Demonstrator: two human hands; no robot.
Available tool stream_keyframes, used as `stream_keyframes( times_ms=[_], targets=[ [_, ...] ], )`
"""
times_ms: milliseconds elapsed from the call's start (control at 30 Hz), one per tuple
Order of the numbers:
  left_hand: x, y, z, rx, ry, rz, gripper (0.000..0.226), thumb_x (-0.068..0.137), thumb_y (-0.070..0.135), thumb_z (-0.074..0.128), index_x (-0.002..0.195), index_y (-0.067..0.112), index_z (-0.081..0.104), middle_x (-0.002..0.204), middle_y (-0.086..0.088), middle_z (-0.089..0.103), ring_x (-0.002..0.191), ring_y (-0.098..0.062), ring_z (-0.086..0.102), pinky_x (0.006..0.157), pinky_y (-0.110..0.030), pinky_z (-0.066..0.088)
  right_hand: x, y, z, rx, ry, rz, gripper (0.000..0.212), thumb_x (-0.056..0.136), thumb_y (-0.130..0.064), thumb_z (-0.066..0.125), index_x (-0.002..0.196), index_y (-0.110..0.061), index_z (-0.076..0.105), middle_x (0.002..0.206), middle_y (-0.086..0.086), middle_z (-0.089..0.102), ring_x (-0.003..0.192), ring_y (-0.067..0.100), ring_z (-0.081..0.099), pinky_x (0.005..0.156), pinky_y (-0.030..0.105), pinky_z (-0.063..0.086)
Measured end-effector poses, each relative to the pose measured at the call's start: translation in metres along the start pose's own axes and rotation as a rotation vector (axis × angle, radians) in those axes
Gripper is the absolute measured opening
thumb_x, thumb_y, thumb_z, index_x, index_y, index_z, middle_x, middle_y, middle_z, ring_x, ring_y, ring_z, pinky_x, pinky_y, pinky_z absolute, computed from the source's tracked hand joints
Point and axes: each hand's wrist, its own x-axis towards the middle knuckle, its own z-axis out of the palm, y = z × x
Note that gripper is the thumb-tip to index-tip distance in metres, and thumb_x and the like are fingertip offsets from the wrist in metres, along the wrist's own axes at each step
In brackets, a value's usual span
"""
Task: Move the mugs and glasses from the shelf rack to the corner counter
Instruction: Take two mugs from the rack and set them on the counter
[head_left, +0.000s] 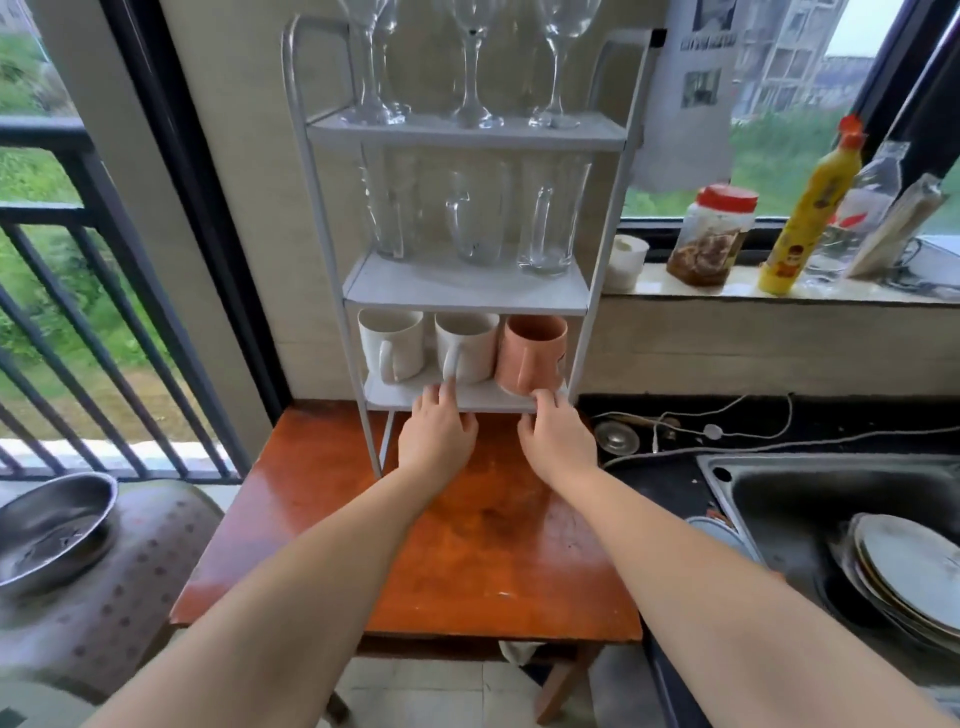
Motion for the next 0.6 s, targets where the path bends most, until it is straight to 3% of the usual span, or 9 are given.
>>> stream_keyframes(
  times_ms=[133, 200, 300, 400, 467, 533, 600],
  targets=[
    [0.036, 0.003, 0.000, -0.169, -0.001, -0.023, 0.058, 0.095, 0.029, 0.045, 0.146, 0.011, 0.023, 0.148, -0.014, 0.032, 0.137, -0.031, 0.031, 0.105, -0.043, 0.038, 0.024, -0.020, 0.010, 0.233, 0.116, 0.162, 0.038, 0.093, -0.032, 0.049, 0.126, -0.014, 0.046, 0.123, 0.010, 0.052, 0.105, 0.030, 0.056, 0.075, 0.034, 0.047],
    [0.051, 0.007, 0.002, -0.300, -0.017, -0.103, 0.051, 0.095, 0.027, 0.044, 0.141, 0.010, 0.031, 0.142, -0.014, 0.039, 0.129, -0.032, 0.040, 0.098, -0.043, 0.041, 0.037, -0.025, 0.013, 0.345, 0.107, 0.263, 0.040, 0.093, -0.040, 0.047, 0.123, -0.014, 0.050, 0.118, 0.010, 0.055, 0.106, 0.029, 0.057, 0.085, 0.039, 0.049],
    [0.070, 0.009, 0.002, -0.475, -0.079, -0.266, 0.035, 0.096, 0.025, 0.044, 0.125, 0.005, 0.046, 0.119, -0.016, 0.059, 0.096, -0.029, 0.056, 0.074, -0.036, 0.043, 0.055, -0.027, 0.013, 0.455, 0.039, 0.407, 0.047, 0.093, -0.050, 0.039, 0.108, -0.010, 0.058, 0.110, 0.014, 0.060, 0.100, 0.032, 0.059, 0.082, 0.040, 0.049],
    [0.089, 0.002, 0.003, -0.636, -0.120, -0.347, 0.023, 0.095, 0.020, 0.044, 0.102, 0.002, 0.057, 0.108, -0.018, 0.067, 0.094, -0.032, 0.062, 0.080, -0.040, 0.048, 0.068, -0.021, 0.012, 0.497, 0.024, 0.467, 0.045, 0.096, -0.045, 0.038, 0.101, -0.007, 0.061, 0.104, 0.016, 0.062, 0.092, 0.029, 0.060, 0.075, 0.036, 0.046],
    [0.094, -0.001, 0.005, -0.804, -0.154, -0.397, 0.019, 0.096, 0.022, 0.044, 0.091, 0.007, 0.056, 0.098, -0.014, 0.070, 0.084, -0.025, 0.062, 0.078, -0.037, 0.052, 0.072, -0.020, 0.012, 0.602, -0.007, 0.498, 0.037, 0.096, -0.040, 0.042, 0.104, -0.009, 0.061, 0.103, 0.013, 0.062, 0.089, 0.025, 0.060, 0.075, 0.035, 0.051],
    [0.094, -0.002, 0.005, -0.919, -0.182, -0.425, 0.026, 0.097, 0.024, 0.044, 0.102, 0.002, 0.056, 0.082, -0.006, 0.065, 0.074, -0.017, 0.058, 0.074, -0.034, 0.054, 0.072, -0.020, 0.011, 0.678, -0.031, 0.521, 0.037, 0.095, -0.038, 0.043, 0.113, -0.010, 0.060, 0.108, 0.012, 0.062, 0.095, 0.025, 0.060, 0.088, 0.040, 0.054],
    [0.093, -0.002, 0.004, -0.941, -0.207, -0.414, 0.035, 0.099, 0.024, 0.041, 0.116, -0.004, 0.052, 0.078, -0.003, 0.055, 0.077, -0.017, 0.055, 0.078, -0.036, 0.055, 0.069, -0.020, 0.010, 0.630, -0.023, 0.498, 0.041, 0.097, -0.039, 0.040, 0.116, -0.008, 0.059, 0.108, 0.012, 0.063, 0.096, 0.025, 0.059, 0.086, 0.038, 0.052]
  ],
)
